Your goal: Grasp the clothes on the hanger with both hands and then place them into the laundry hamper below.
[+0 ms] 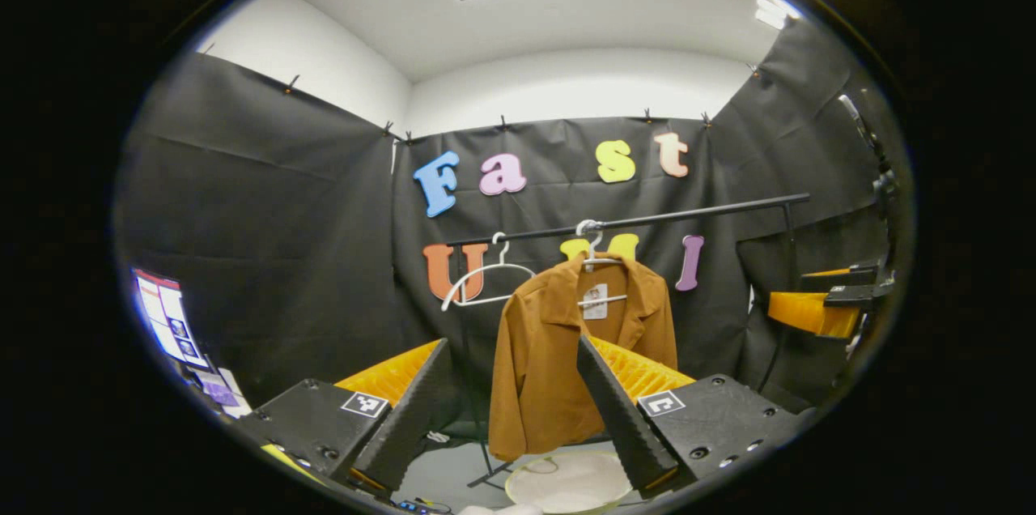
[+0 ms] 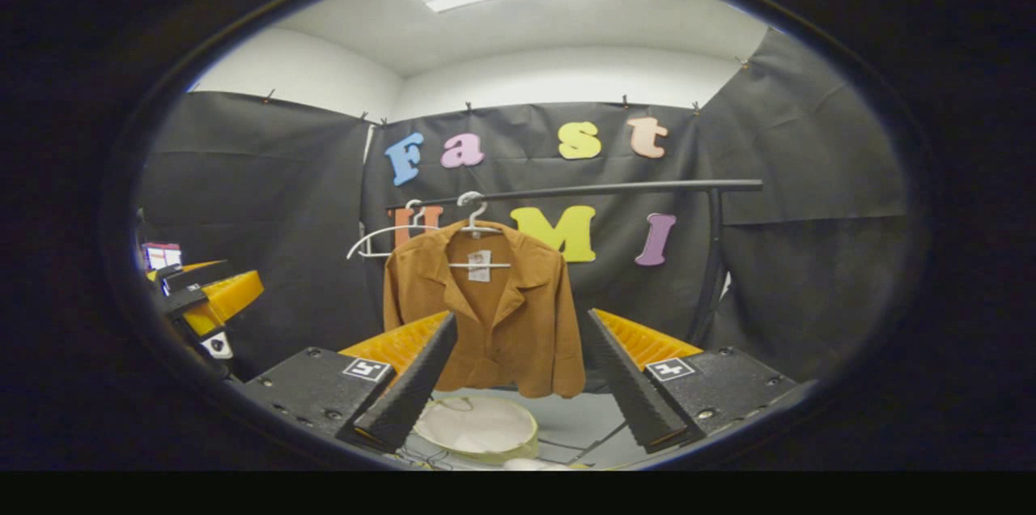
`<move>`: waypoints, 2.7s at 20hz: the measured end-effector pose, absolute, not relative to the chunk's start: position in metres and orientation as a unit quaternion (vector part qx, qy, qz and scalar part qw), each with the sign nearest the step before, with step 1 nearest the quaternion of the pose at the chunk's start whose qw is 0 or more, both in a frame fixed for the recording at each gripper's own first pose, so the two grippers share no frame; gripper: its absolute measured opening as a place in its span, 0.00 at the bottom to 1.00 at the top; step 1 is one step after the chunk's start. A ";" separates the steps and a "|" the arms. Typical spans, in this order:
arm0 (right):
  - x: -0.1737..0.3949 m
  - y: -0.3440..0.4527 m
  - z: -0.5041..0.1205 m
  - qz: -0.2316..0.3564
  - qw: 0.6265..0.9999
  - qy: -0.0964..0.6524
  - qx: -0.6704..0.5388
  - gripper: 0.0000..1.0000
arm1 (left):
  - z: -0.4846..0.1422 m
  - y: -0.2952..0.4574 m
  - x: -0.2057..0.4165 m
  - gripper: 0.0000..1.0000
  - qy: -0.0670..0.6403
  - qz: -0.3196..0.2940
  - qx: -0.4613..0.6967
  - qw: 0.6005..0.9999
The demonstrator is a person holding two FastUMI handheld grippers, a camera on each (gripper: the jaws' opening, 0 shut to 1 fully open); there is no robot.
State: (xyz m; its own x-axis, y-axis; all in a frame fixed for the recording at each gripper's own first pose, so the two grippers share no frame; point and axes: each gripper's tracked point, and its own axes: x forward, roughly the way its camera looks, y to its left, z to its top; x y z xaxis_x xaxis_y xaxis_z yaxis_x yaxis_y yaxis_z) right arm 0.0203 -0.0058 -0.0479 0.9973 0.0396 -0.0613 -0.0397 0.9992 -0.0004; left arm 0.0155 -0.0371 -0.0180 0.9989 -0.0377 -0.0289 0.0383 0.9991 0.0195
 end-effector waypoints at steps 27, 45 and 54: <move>0.389 -0.013 -0.143 0.107 0.987 0.107 0.048 0.99 | -0.153 -0.115 0.320 0.98 0.070 0.037 0.018 0.997; 0.430 -0.015 -0.144 0.134 0.983 0.104 0.076 0.20 | -0.174 -0.099 0.342 0.39 0.108 0.049 -0.013 0.993; 0.423 -0.025 -0.143 0.253 0.943 0.145 0.159 0.05 | -0.178 -0.085 0.342 0.04 0.125 0.043 -0.018 0.991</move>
State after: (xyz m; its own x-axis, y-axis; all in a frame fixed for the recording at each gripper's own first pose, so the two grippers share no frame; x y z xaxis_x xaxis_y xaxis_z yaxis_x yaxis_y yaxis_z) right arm 0.4234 -0.0246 -0.1427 0.8299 0.5231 -0.1939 -0.4309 0.8218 0.3728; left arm 0.3421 -0.0847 -0.1781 0.9650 0.0805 -0.2495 -0.0897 0.9956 -0.0255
